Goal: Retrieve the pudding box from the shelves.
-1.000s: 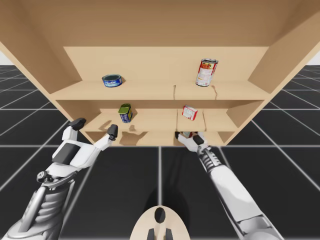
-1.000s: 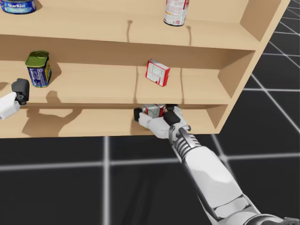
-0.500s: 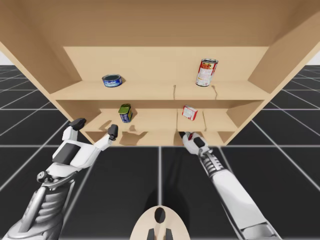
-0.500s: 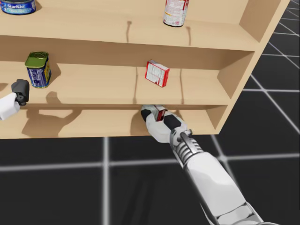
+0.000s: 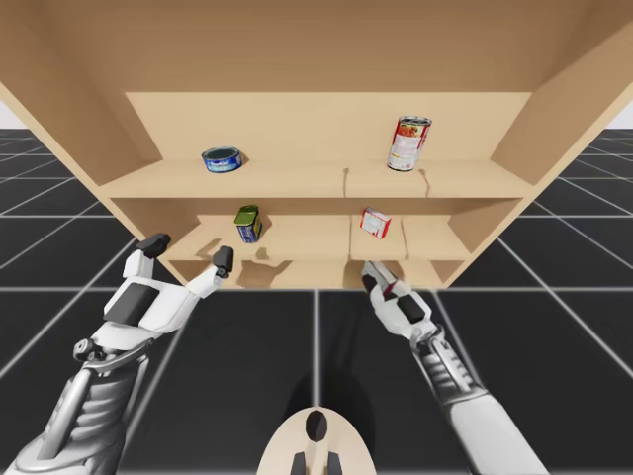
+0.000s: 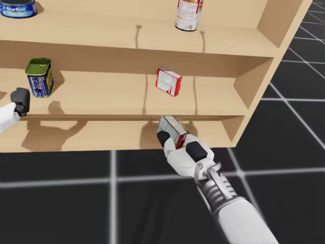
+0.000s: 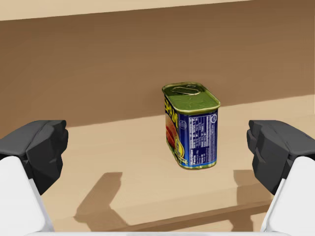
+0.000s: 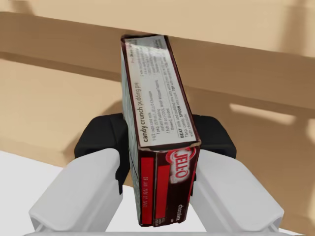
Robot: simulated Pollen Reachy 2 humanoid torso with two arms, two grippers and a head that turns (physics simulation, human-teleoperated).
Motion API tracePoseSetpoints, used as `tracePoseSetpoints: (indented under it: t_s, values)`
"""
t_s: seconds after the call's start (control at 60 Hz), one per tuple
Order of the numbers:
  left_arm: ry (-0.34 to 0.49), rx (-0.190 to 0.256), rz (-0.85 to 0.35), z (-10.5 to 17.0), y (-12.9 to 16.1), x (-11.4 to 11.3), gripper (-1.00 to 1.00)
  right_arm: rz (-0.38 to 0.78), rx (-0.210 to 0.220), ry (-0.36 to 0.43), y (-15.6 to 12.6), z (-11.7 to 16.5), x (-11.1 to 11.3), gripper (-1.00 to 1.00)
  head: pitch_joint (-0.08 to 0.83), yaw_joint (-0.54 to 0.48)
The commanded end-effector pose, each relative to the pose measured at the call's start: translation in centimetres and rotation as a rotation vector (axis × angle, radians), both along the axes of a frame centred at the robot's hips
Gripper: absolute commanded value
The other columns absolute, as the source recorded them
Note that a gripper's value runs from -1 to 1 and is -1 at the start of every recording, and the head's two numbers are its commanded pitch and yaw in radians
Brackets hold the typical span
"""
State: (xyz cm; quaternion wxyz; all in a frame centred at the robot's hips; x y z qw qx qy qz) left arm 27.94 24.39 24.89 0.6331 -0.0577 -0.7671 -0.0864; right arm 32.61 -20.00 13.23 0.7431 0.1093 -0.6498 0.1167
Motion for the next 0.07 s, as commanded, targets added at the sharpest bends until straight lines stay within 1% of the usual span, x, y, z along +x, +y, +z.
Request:
tracePoseSetpoints:
  t_s: [0.017, 0.067]
  values:
    - [-0.001, 0.002, -0.001, 0.0, -0.1, 0.0, -1.0, 0.009, -0.001, -0.019, -0.5, 0.1, -4.2, 1.0, 0.577, -0.21]
    - [-0.002, 0.003, -0.001, 0.0, -0.1, 0.0, -1.0, 0.018, 0.001, -0.022, -0.6, 0.1, -5.7, 1.0, 0.578, -0.21]
